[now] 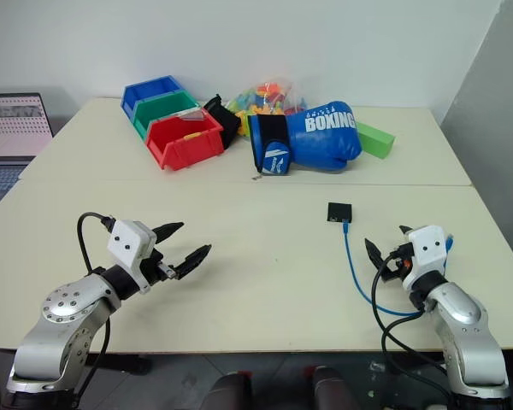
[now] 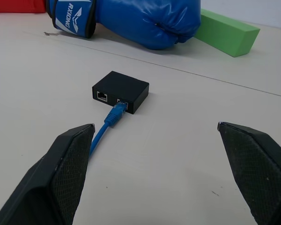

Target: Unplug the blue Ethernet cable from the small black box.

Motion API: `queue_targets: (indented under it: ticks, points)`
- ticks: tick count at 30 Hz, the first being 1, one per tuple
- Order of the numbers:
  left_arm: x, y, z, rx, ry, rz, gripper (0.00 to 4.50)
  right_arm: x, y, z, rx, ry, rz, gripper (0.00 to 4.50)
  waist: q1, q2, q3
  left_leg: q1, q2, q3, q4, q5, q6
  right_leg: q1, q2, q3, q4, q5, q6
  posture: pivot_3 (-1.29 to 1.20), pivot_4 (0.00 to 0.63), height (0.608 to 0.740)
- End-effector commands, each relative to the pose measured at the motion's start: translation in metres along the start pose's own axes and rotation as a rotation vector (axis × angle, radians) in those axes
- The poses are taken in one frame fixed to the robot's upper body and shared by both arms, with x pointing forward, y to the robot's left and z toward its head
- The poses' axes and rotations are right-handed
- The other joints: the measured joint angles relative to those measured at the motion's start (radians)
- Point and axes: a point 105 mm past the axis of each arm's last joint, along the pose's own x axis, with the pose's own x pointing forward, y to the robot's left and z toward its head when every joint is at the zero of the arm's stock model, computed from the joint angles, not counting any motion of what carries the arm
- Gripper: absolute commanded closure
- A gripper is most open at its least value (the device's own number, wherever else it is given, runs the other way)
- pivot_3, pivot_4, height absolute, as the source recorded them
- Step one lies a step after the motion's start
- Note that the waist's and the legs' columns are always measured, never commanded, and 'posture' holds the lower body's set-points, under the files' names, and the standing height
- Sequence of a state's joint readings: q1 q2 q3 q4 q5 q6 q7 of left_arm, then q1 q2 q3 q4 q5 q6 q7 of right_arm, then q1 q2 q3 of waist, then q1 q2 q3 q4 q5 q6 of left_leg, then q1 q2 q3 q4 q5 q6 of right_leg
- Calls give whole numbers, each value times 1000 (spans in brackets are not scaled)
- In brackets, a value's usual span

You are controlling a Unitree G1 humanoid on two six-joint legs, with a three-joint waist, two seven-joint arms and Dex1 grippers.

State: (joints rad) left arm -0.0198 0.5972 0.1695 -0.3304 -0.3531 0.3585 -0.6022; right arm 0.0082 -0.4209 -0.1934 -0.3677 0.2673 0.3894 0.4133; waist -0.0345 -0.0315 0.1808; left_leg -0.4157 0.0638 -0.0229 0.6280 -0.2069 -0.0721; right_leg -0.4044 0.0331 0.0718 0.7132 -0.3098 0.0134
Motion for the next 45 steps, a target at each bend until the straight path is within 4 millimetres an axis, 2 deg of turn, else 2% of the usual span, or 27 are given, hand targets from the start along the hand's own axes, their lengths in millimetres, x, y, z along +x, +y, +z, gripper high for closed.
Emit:
queue_targets:
  ticks: [1, 7, 12, 16, 20, 23, 26, 29, 32, 39, 42, 43, 45]
  points:
    - [-3, 2, 19, 31, -62, -5, 296, 0, -7, 12, -23, -33, -8, 38, 0, 0, 0, 0, 0, 0, 0, 0, 0, 0, 0, 0, 0, 0, 0, 0, 150, 740]
    - [-1, 2, 19, 49, -54, -4, 296, 0, -9, 10, -29, -28, -10, 38, 0, 0, 0, 0, 0, 0, 0, 0, 0, 0, 0, 0, 0, 0, 0, 0, 150, 740]
    - [4, -8, 21, 50, -54, -59, 296, 6, -6, 5, -12, -10, -13, 38, 0, 0, 0, 0, 0, 0, 0, 0, 0, 0, 0, 0, 0, 0, 0, 0, 150, 740]
    - [10, -29, 26, 68, -55, -182, 296, 15, 1, -7, 1, 41, -19, 38, 1, 0, 0, 0, 0, 0, 0, 0, 0, 0, 0, 0, 0, 0, 0, 0, 150, 740]
    - [13, -58, 42, 27, -119, -388, 296, 28, 10, -12, 46, 38, -20, 38, 1, 0, 0, 0, 0, 0, 0, 0, 0, 0, 0, 0, 0, 0, 0, 0, 150, 740]
    - [13, -69, 47, 12, -118, -494, 296, 40, 16, -15, 61, 51, -30, 38, -2, 0, 0, 0, 0, 0, 0, 0, 0, 0, 0, 0, 0, 0, 0, 0, 150, 740]
    - [18, -70, 51, 32, -111, -545, 296, 58, 17, -21, 72, 82, -94, 38, -6, 0, 0, 0, 0, 0, 0, 0, 0, 0, 1, 0, 0, 0, 0, 0, 150, 740]
    - [19, -70, 52, 47, -108, -566, 296, 67, 19, -20, 98, 81, -125, 38, -6, 0, 0, 0, 0, 0, 0, 0, 0, 0, 1, 0, 0, 0, 0, 0, 150, 740]
    - [20, -61, 45, 85, -74, -562, 296, 78, 28, -26, 97, 126, -142, 38, -8, 1, 0, 0, 0, 0, 0, 0, 0, -1, 1, 0, 0, 0, 0, 0, 150, 740]
    - [20, -56, 39, 109, -64, -553, 296, 90, 45, -28, 78, 147, -127, 38, -11, 1, 0, 0, 0, 0, 0, 0, 0, -1, 1, 0, 0, 0, 0, 0, 150, 740]
    - [20, -57, 36, 114, -59, -553, 277, 95, 49, -32, 74, 177, -146, 506, -19, 1, 0, 0, 0, 0, 0, 0, 0, -1, 1, 0, 0, 0, 0, 0, 150, 740]
    - [20, -58, 35, 114, -59, -553, 277, 95, 49, -33, 66, 185, -156, 897, -21, 0, 0, 0, 1, 0, 0, 0, 0, -1, 1, 0, 1, 0, 0, 0, 150, 740]
    - [19, -57, 34, 113, -58, -551, 277, 95, 48, -35, 55, 208, -176, 1324, -22, 0, 0, 0, 1, 0, 0, 0, 0, -1, 1, 0, 1, 0, 0, 0, 150, 740]
